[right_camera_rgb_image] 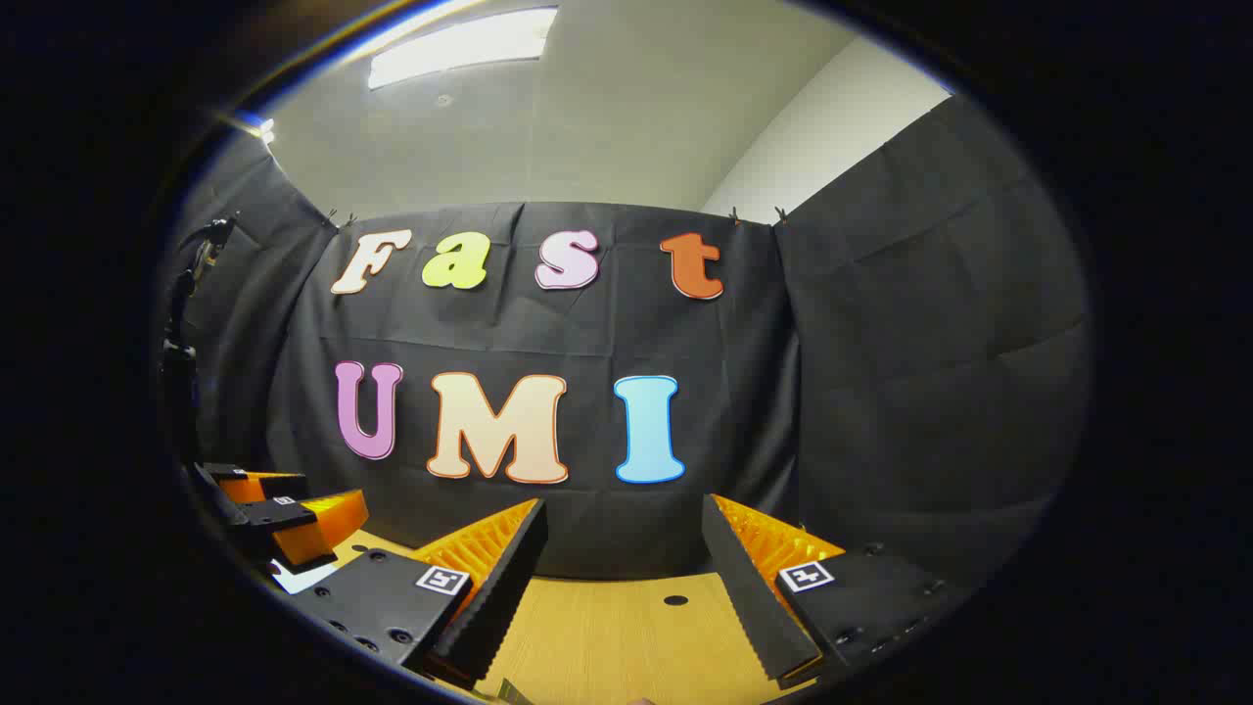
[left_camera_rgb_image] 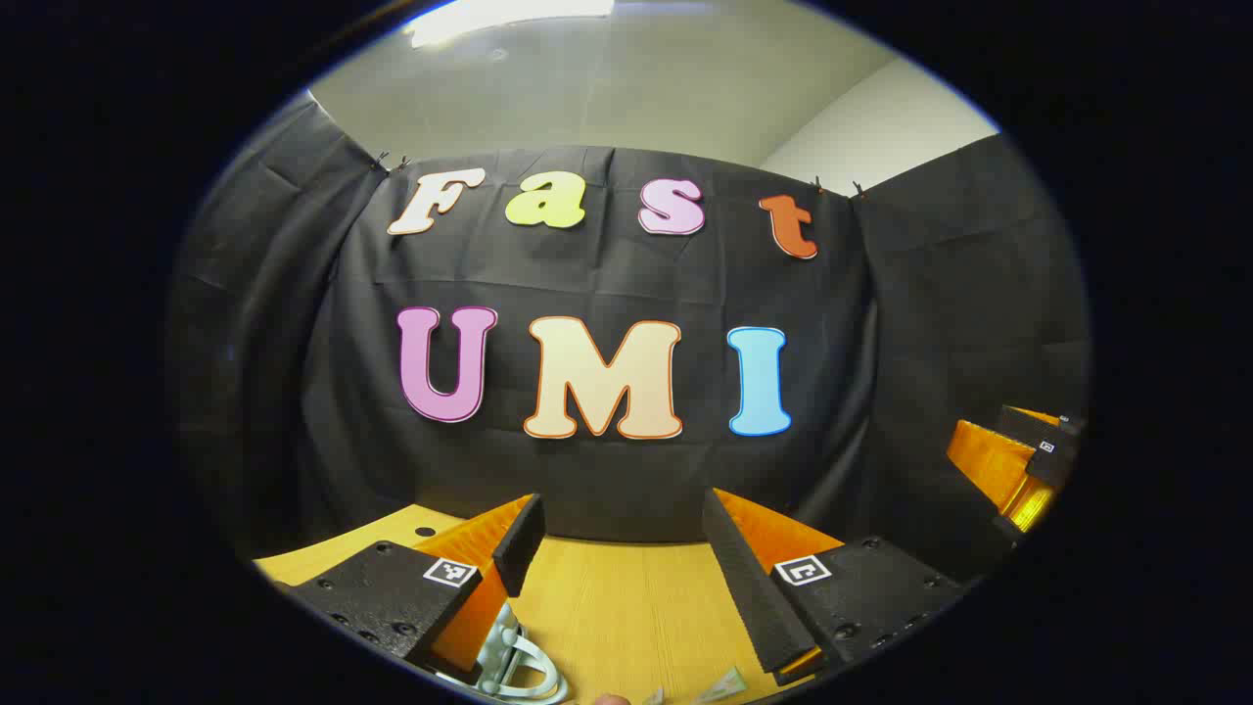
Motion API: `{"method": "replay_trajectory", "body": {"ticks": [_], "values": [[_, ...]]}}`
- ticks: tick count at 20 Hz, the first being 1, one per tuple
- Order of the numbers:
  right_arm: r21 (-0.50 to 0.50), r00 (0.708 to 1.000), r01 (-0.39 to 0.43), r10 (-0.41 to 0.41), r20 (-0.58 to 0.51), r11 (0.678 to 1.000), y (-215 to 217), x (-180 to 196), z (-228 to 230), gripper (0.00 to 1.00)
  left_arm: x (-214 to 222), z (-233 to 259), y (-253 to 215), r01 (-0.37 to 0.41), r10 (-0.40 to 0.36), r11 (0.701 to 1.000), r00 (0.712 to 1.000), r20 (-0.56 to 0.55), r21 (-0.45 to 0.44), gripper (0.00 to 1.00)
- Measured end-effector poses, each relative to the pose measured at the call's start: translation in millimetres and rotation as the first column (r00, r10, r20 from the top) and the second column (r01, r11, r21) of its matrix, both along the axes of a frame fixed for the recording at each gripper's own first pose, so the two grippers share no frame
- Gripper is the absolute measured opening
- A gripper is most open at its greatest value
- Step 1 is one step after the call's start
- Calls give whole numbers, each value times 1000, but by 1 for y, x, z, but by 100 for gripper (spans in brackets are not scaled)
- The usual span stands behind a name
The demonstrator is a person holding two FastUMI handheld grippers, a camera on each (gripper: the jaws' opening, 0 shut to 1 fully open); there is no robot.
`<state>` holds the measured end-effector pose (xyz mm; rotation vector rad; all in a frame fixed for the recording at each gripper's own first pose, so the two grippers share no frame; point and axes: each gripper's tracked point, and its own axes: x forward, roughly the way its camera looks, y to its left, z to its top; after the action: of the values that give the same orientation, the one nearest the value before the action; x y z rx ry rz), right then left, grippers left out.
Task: First open the suitcase, pack the skin care products into it, and then close the suitcase.
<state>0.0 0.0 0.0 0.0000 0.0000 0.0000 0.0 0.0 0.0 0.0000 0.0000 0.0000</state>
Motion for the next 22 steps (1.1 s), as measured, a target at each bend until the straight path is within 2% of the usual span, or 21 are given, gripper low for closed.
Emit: {"method": "replay_trajectory", "body": {"ticks": [7,12,16,19,22], "values": [[19,999,-37,38,-31,999,1,10,-19,98,4,-11,-11,4,-3,999,1000,-12,40,94],[27,994,-103,104,-41,994,-9,16,-35,98,0,-62,-13,-39,46,998,986,-161,51,95],[46,984,-153,156,-89,987,-15,18,-59,98,-18,-112,4,-102,125,990,954,-273,99,95],[39,984,-127,131,-119,991,-25,18,-66,99,-26,-148,13,-106,131,990,925,-357,91,94],[23,983,-111,113,-144,994,-17,20,-74,98,-33,-189,29,-108,129,992,870,-476,71,95]]}}
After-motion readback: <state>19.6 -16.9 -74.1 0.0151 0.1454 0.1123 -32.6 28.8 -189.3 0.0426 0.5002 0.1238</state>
